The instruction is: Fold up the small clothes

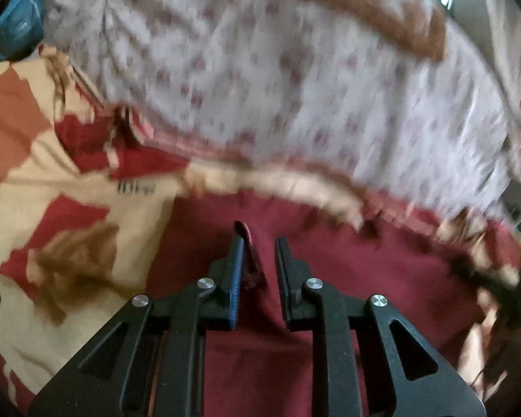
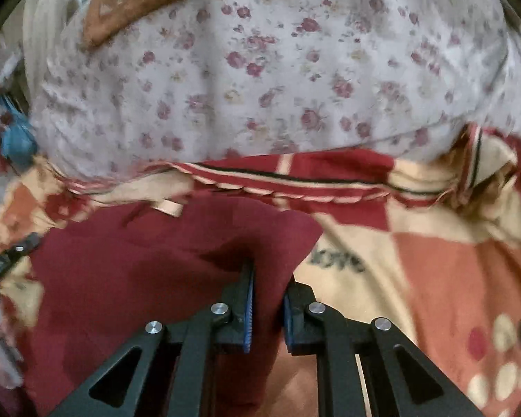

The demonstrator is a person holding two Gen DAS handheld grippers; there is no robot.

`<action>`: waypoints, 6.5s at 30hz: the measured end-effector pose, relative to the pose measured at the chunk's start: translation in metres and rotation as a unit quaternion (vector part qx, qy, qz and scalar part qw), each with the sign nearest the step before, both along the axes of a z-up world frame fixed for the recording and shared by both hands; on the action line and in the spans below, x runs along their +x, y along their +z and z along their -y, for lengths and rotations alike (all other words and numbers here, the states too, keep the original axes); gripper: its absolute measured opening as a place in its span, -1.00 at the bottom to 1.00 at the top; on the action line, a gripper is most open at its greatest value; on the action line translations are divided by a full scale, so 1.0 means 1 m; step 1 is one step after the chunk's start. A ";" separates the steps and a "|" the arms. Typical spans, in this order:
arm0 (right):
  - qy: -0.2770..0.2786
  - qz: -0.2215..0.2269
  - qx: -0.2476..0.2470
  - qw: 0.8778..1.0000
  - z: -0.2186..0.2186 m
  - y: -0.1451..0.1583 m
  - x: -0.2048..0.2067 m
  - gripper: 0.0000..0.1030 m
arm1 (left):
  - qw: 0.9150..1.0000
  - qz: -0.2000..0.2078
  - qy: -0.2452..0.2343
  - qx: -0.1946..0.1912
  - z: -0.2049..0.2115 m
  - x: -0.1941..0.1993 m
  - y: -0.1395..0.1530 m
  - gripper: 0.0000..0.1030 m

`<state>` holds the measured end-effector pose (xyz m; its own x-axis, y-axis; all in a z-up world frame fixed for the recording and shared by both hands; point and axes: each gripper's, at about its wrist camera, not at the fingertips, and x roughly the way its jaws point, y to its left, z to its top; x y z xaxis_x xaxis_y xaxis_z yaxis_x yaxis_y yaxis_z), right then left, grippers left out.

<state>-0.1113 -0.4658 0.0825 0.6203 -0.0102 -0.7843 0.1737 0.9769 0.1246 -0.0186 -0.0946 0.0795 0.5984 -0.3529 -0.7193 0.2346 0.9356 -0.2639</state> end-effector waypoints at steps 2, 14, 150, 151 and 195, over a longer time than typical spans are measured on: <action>-0.022 -0.033 0.002 0.999 0.009 -0.024 0.011 -0.76 | 0.999 -0.037 0.012 0.009 -0.002 0.006 -0.018 -0.67; 0.062 -0.054 0.028 0.996 -0.027 0.016 -0.038 -0.22 | 0.998 -0.054 0.008 -0.009 -0.016 -0.003 -0.009 -0.12; 0.095 -0.025 0.161 0.982 -0.016 0.023 -0.064 -0.09 | 0.982 -0.134 -0.111 -0.077 -0.073 0.006 0.009 0.48; 0.100 -0.032 0.160 0.982 -0.021 0.020 -0.068 -0.09 | 0.979 -0.143 -0.116 -0.082 -0.072 -0.002 0.003 0.48; 0.013 -0.066 0.026 0.997 -0.024 -0.031 0.021 -0.37 | 0.996 -0.037 -0.046 0.071 -0.028 -0.018 -0.008 -0.17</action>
<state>-0.0901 -0.4421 0.0516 0.5108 0.0464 -0.8585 0.1668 0.9742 0.1519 -0.0364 -0.0662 0.0715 0.5109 -0.2958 -0.8071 0.3062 0.9400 -0.1507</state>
